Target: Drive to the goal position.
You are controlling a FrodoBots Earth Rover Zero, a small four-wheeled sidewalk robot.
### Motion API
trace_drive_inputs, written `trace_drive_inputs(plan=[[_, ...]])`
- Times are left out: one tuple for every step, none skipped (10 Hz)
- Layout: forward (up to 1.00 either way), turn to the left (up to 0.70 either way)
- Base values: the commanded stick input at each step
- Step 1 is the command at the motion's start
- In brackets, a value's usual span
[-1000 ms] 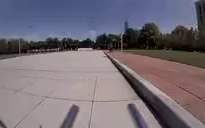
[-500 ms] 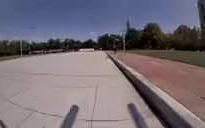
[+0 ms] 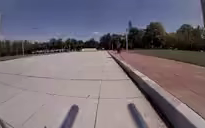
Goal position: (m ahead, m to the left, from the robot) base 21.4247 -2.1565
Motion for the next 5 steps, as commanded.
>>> trace_drive_inputs(plan=[[0.7,0.0],[0.7,0.0],[0.7,0.0],[0.7,0.0],[0.7,0.0]])
